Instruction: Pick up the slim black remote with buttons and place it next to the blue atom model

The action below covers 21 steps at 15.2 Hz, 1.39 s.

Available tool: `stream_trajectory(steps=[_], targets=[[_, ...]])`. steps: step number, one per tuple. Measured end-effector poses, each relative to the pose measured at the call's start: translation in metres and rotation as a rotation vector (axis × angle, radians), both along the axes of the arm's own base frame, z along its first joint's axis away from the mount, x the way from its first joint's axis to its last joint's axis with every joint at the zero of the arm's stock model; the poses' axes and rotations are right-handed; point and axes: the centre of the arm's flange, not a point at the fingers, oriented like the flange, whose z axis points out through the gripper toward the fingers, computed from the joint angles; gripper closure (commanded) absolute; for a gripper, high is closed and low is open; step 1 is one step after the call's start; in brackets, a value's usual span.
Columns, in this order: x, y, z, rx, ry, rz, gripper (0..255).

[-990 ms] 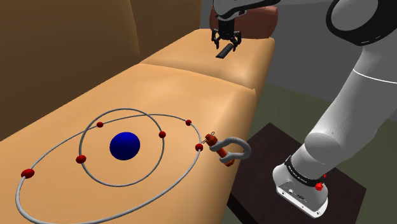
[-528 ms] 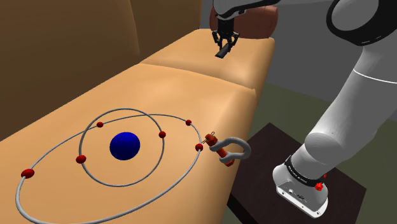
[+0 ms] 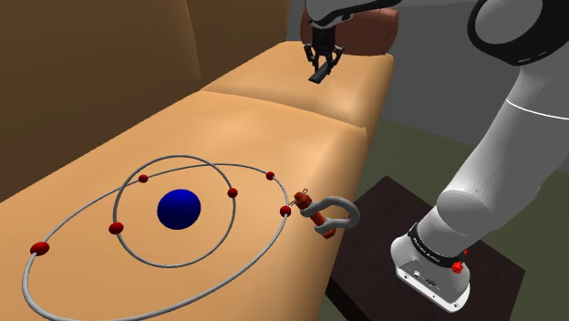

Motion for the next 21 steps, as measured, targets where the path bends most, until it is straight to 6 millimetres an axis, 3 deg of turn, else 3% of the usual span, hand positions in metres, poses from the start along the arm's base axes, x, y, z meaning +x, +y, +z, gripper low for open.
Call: stream_trajectory(steps=[6, 21], targets=[[-0.003, -0.001, 0.02, 0.002, 0.013, -0.003, 255], [-0.002, -0.003, 0.101, 0.002, 0.013, -0.002, 255]])
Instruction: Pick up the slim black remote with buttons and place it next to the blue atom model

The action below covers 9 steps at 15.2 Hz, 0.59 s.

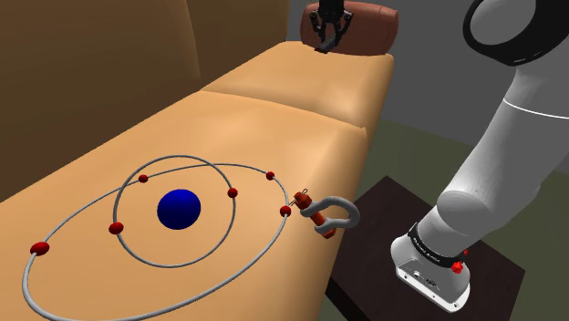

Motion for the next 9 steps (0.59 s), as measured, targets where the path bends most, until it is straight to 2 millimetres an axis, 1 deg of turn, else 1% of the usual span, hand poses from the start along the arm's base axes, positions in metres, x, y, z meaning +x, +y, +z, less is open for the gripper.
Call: stream_trajectory(steps=[9], targets=[[0.0, 0.0, 0.047, 0.0, 0.0, 0.0, 255]])
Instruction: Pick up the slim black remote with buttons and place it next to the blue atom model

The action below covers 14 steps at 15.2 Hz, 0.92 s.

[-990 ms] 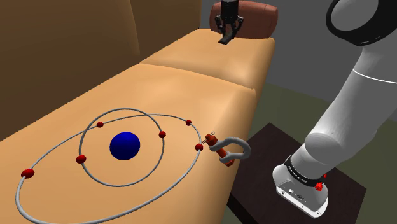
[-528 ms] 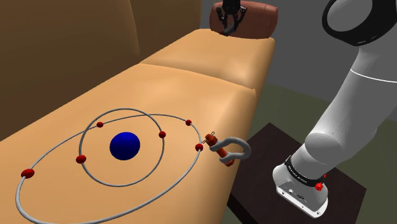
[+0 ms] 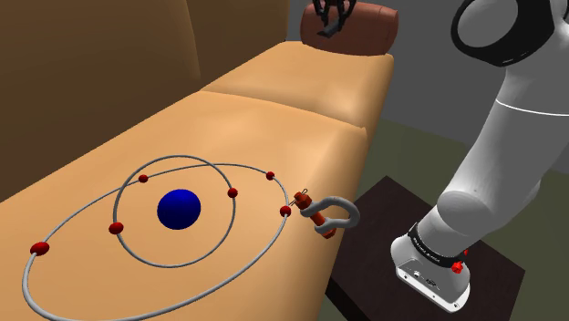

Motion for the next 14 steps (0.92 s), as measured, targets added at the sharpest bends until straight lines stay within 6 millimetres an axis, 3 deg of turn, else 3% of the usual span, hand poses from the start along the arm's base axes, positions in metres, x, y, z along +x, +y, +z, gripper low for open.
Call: stream_trajectory(steps=[7, 12, 14], targets=[[0.0, 0.001, 0.035, 0.0, 0.0, 0.0, 255], [-0.025, 0.044, 0.04, 0.001, -0.001, 0.001, 255], [-0.044, 0.066, 0.037, 0.001, 0.0, 0.001, 255]])
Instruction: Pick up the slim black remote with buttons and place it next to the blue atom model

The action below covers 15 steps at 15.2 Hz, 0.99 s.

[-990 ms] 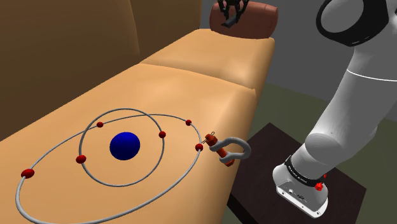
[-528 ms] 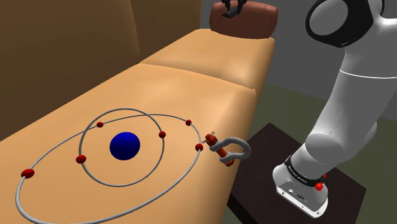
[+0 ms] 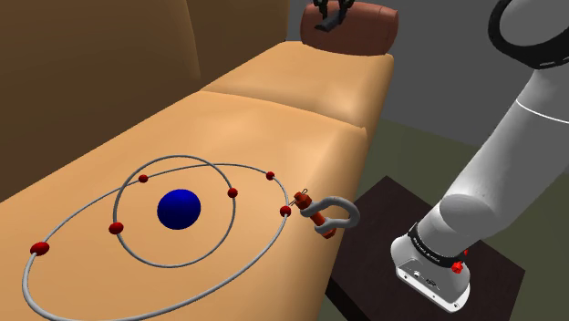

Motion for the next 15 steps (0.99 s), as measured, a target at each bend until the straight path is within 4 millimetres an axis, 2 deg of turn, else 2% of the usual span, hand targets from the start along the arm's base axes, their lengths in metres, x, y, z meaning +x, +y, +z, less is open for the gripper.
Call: stream_trajectory(steps=[2, 13, 15], targets=[[-0.015, 0.024, 0.004, 0.0, -0.001, 0.0, 255], [-0.092, 0.142, -0.003, 0.001, 0.001, 0.001, 255], [-0.106, 0.166, 0.001, 0.0, 0.0, 0.001, 255]])
